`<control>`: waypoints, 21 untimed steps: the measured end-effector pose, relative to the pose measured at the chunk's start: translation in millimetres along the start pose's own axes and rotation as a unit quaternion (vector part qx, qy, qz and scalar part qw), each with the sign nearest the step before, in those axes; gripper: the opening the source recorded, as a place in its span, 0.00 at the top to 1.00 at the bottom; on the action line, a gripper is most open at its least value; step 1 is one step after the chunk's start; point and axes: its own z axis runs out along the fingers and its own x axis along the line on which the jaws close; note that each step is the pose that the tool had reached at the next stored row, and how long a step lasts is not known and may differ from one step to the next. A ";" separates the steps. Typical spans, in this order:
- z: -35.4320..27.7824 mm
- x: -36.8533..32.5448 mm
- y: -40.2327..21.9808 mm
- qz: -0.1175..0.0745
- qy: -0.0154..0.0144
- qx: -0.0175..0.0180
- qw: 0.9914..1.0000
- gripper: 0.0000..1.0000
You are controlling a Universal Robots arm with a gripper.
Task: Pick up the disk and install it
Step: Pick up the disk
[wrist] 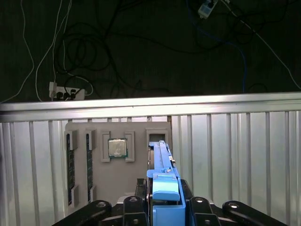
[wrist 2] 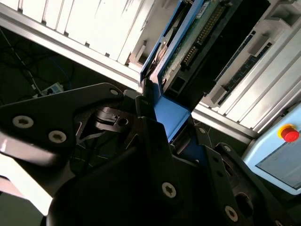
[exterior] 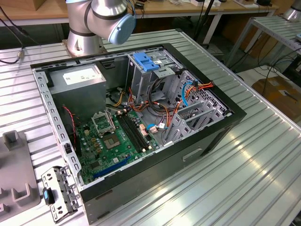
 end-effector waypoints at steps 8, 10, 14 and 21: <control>-6.9 0.1 -0.2 0.000 0.000 0.000 1.000 0.63; -8.5 0.1 -0.3 0.000 0.000 0.000 1.000 0.63; -13.1 0.2 -0.5 0.000 0.000 0.000 1.000 0.63; -20.6 0.2 -0.7 0.000 0.000 0.000 1.000 0.63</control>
